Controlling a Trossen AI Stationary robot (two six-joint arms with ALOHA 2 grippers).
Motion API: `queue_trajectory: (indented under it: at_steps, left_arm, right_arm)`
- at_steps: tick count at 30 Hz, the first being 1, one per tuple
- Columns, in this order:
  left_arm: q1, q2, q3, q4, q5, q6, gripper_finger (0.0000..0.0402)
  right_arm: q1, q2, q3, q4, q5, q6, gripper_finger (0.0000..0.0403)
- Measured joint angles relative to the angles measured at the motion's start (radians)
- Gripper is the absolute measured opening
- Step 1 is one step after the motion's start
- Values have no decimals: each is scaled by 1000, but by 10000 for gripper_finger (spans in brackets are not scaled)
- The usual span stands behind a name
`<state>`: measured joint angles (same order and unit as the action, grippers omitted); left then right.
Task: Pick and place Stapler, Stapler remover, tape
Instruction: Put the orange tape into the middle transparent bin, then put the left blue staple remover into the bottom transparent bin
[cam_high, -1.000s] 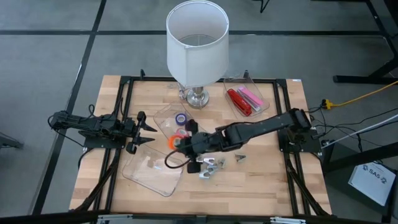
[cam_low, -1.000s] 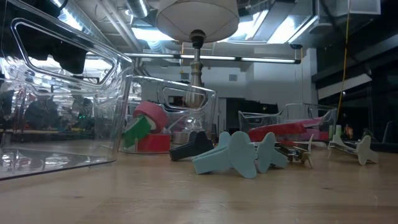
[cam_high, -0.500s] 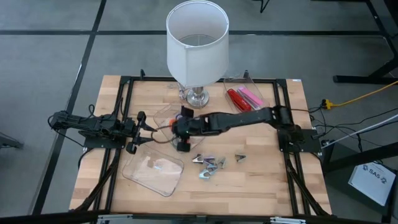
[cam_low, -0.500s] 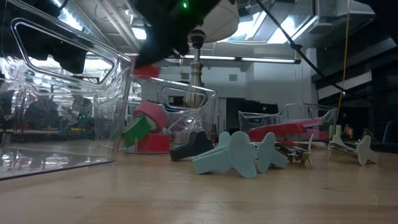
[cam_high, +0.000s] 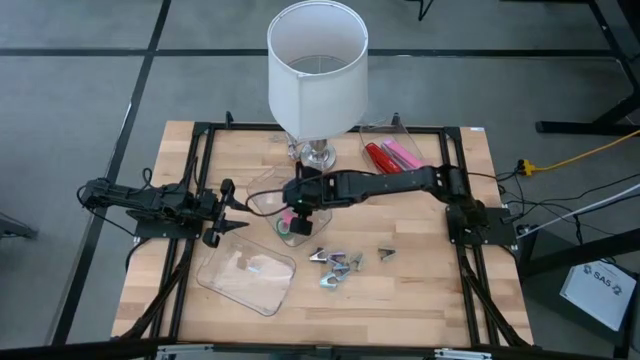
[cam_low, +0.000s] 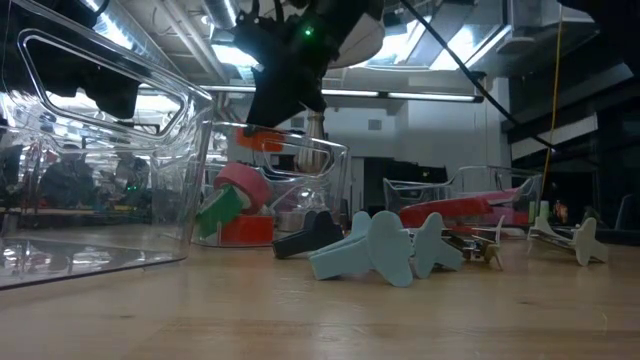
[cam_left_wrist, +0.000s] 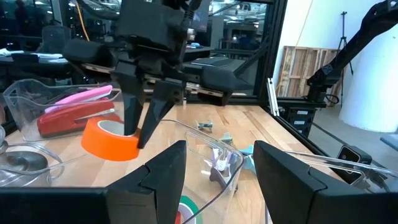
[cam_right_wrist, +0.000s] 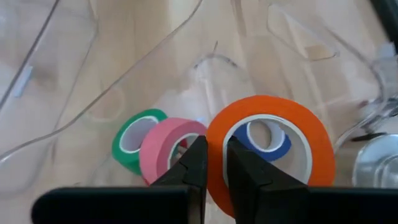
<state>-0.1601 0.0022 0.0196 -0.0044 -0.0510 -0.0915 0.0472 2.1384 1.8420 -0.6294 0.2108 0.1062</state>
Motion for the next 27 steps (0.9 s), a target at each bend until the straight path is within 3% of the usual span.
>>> queue_trajectory:
  at_steps: [5, 14, 18, 27]
  left_arm:
    - [0, 0, 0, 0, 0, 0, 185]
    - [0, 0, 0, 0, 0, 0, 185]
    - [0, 0, 0, 0, 0, 0, 185]
    - [0, 0, 0, 0, 0, 0, 185]
  right_arm:
    - [0, 0, 0, -7, -8, 19, 59]
    - [0, -10, 0, -16, 30, 95, 144]
    - [5, -10, 0, -24, -42, 104, 172]
    - [83, -10, 0, -28, -65, 184, 183]
